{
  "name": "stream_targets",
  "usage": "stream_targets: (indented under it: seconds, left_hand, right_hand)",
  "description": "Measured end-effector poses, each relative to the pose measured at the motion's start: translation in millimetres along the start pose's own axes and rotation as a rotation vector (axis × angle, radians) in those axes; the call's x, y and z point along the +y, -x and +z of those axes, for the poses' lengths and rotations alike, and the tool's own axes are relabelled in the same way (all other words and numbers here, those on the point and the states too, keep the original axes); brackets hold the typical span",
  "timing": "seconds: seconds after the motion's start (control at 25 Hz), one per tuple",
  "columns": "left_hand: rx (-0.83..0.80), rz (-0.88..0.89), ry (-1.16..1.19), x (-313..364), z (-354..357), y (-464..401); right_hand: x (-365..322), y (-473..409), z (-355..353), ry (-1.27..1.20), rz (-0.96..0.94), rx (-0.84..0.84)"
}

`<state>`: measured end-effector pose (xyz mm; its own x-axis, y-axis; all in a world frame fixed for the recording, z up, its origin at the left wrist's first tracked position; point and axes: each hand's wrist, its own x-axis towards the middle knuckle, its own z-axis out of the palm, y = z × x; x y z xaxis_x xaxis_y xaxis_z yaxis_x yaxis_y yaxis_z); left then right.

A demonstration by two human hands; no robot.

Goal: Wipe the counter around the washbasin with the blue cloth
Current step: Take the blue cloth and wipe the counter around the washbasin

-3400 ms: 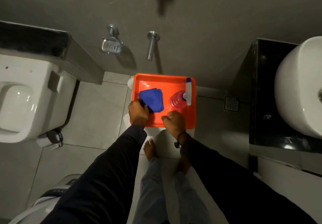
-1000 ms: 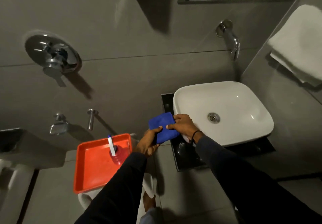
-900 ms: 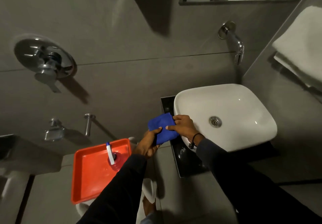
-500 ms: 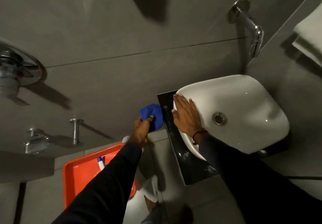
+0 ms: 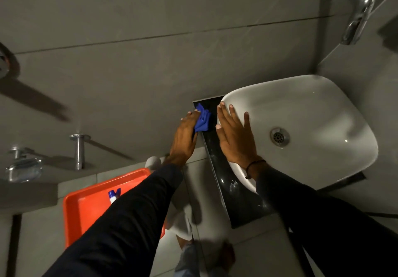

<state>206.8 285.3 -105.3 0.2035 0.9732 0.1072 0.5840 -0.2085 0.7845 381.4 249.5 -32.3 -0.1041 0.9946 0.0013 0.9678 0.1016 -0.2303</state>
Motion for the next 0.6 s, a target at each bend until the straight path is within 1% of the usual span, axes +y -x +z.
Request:
stream_targets:
  seconds: [0.12,0.16,0.24,0.28,0.36,0.44,0.52,0.6]
  left_hand:
    - [-0.293,0.118,-0.295,-20,7,-1]
    - [-0.352,0.149,-0.419,-24,7,-4]
    - [-0.39,0.226,-0.607,-28,6,-15]
    - [-0.404,0.265,-0.658,-26,5,-21]
    - [-0.442,0.303,-0.696,-23,4,-30]
    - [-0.445,0.287,-0.689,-19,4,-31]
    - [-0.458,0.265,-0.645,-15,5,-25]
    - [-0.509,0.268,-0.577,-12,8,-5]
  right_hand:
    - [-3,-2,2,-0.024,0.024,-0.014]
    - [-4,-2,2,-0.023,0.027,-0.023]
    - [-5,-1,1,-0.031,0.032,-0.029]
    - [-6,-1,0,-0.038,0.035,-0.024]
    - [-6,0,-1,-0.044,0.038,-0.018]
    - [-5,0,0,-0.022,0.037,-0.021]
    - [-2,-2,-1,0.024,0.036,-0.032]
    - [0,-2,0,0.048,0.033,-0.063]
